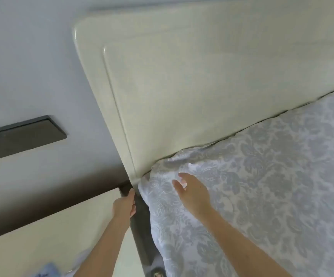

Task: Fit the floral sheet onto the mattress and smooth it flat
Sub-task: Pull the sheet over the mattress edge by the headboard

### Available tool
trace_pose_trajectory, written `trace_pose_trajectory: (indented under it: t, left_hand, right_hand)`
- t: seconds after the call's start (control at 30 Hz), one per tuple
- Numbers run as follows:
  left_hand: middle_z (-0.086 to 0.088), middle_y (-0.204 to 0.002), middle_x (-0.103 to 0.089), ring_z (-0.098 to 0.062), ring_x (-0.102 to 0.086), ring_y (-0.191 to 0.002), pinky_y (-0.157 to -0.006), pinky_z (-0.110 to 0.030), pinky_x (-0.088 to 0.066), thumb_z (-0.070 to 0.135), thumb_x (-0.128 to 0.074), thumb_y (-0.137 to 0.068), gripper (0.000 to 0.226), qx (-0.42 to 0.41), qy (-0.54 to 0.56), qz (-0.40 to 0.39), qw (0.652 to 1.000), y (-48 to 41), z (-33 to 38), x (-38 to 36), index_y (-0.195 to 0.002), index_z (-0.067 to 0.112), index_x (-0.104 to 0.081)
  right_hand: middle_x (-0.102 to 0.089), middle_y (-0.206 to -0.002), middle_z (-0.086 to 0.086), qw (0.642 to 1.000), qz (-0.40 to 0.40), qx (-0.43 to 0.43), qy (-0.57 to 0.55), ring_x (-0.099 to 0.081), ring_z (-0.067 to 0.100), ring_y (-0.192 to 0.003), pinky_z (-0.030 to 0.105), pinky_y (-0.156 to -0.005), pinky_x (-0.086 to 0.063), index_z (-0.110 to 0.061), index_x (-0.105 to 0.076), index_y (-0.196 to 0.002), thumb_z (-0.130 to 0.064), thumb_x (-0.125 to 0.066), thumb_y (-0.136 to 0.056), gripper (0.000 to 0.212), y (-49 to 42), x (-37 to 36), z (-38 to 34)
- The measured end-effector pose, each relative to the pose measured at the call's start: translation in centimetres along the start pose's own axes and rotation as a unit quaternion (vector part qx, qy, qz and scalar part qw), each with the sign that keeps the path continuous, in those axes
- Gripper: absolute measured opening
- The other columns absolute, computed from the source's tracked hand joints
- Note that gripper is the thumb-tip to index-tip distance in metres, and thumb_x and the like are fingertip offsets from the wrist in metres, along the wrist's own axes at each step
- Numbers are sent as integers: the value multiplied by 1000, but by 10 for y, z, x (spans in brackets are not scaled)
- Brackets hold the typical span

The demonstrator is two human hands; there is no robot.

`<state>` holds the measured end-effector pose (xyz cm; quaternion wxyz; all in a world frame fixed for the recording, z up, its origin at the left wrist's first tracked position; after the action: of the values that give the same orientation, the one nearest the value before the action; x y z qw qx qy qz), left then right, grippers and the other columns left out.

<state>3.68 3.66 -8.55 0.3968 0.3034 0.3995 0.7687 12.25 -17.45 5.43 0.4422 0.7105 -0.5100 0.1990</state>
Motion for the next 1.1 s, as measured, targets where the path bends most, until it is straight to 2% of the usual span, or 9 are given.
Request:
trace_pose_trajectory:
  t: [0.1, 0.23, 0.37, 0.5, 0.7, 0.83, 0.9, 0.97, 1.1]
  left_hand:
    - [0, -55, -47, -10, -40, -41, -43, -20, -40, 45, -65, -84, 39, 36, 58, -70, 995, -34, -10, -38, -70, 8, -57]
    - [-3, -62, -57, -17, -49, -53, -57, -28, -44, 49, -69, -79, 41, 18, 64, -101, 993, -54, -13, -77, -77, 8, -67]
    - [7, -37, -30, -12, -28, -43, -46, -24, -25, 40, -66, -84, 57, -103, -5, 5, 995, -50, 5, -65, -40, 16, -37]
    - [3, -44, -20, -12, -17, -44, -42, -21, -14, 27, -63, -88, 59, -224, -107, 120, 961, 2, 44, -25, -47, 16, -21]
    - [3, -44, -21, -12, -22, -46, -42, -20, -16, 29, -68, -82, 58, -423, -32, 224, 878, 145, 87, 68, -47, 6, -28]
    - [-2, -52, -40, -16, -38, -54, -47, -25, -25, 38, -57, -90, 46, -338, -132, 215, 907, 71, 77, 68, -55, 12, -41]
    - [-14, -97, -63, -33, -58, -92, -71, -36, -43, 40, -46, -95, 36, -225, -273, 179, 918, 14, 60, 55, -105, 9, -60]
    - [-23, -133, -45, -39, -48, -119, -94, -40, -39, 36, -42, -98, 58, -154, -322, 159, 920, -11, 41, 51, -141, 0, -28]
    - [-19, -119, -57, -33, -55, -106, -85, -34, -41, 24, -42, -98, 35, -239, -278, 152, 918, 7, 32, 35, -126, 4, -48]
  right_hand:
    - [-38, -148, 1, 999, -10, -16, 51, -38, 18, -135, 33, -107, -34, -20, -30, -146, -57, -42, -92, 67, -34, -27, 7]
    - [-40, -143, 3, 995, 13, -5, 96, -41, 23, -128, 35, -96, -40, -20, -32, -144, -66, -50, -83, 79, -65, -56, 11]
    - [-51, -127, 2, 982, 92, 36, 163, -45, 23, -114, 30, -78, -41, -22, -53, -129, -55, -60, -83, 57, -76, -63, 19]
    - [-59, -88, -2, 985, 135, 65, 87, -56, 22, -87, 23, -59, -34, -21, -67, -82, -32, -63, -87, 13, -73, -51, 28]
    - [-34, -43, -9, 976, 153, 33, -154, -29, 7, -47, 26, -51, -26, -26, -35, -48, -19, -66, -87, 50, -44, 17, 39]
    - [-56, -63, -17, 978, 184, 50, -88, -53, 9, -64, 21, -65, -38, -20, -70, -79, -23, -66, -87, 10, -34, 29, 23]
    - [-67, -99, -1, 990, 127, 46, 39, -62, 21, -92, 28, -79, -42, -15, -67, -116, -26, -61, -90, 28, -40, 4, 14]
    - [-60, -127, 2, 989, 55, 62, 124, -56, 22, -114, 30, -92, -41, -19, -52, -134, -33, -57, -92, 45, -43, -24, 6]
    - [-56, -134, -1, 975, 109, 94, 167, -51, 20, -122, 30, -95, -40, -21, -51, -134, -32, -53, -94, 41, -33, -20, -7]
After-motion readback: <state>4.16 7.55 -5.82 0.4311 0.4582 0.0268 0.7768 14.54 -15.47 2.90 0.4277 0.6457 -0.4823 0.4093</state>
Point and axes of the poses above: each hand's wrist, its own y-axis away from the middle knuckle, its own x-axis out of the back of the hand, z = x × y, the point moved 10 cm from there along -y, towards the middle knuckle
